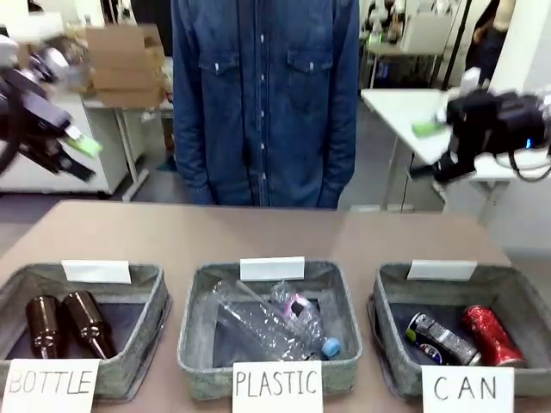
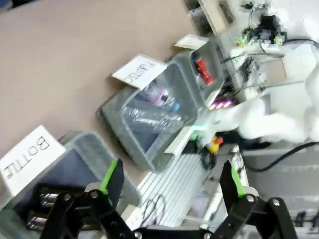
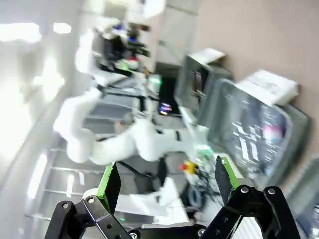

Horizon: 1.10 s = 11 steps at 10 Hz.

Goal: Sort the can waste into the basket.
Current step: Pick up the can waste from the table and place it in the right Fabric basket.

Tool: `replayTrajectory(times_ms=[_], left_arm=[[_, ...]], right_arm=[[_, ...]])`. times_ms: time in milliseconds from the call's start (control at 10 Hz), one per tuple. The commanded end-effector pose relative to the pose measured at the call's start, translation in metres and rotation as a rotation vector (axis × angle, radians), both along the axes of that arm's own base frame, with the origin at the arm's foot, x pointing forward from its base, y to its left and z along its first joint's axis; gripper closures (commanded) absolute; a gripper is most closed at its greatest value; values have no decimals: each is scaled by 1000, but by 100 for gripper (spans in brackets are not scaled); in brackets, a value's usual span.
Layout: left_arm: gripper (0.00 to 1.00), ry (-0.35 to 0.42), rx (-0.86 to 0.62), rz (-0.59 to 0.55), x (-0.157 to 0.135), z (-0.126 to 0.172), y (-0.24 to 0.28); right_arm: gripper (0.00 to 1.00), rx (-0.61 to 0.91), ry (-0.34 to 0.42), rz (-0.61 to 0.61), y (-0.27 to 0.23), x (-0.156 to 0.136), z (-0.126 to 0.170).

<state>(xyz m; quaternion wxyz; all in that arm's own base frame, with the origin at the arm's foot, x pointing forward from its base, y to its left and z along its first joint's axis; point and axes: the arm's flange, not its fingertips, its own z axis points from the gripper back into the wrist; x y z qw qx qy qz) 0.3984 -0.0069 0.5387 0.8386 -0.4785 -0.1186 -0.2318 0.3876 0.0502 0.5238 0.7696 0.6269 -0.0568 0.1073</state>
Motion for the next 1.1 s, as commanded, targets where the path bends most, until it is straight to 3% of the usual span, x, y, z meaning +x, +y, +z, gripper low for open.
replayTrajectory(times_ms=[0,100,200,1000], left_arm=[[0,-99,-273,193,5,-13,11],[0,-211,-397,242,1,-25,23],[0,1,-128,91,7,-7,15],[0,1,-128,91,7,-7,15]], right_arm=[[0,-15,32,-155,5,5,6],[0,-99,8,-197,-6,10,4],[0,21,24,-53,5,5,3],[0,21,24,-53,5,5,3]])
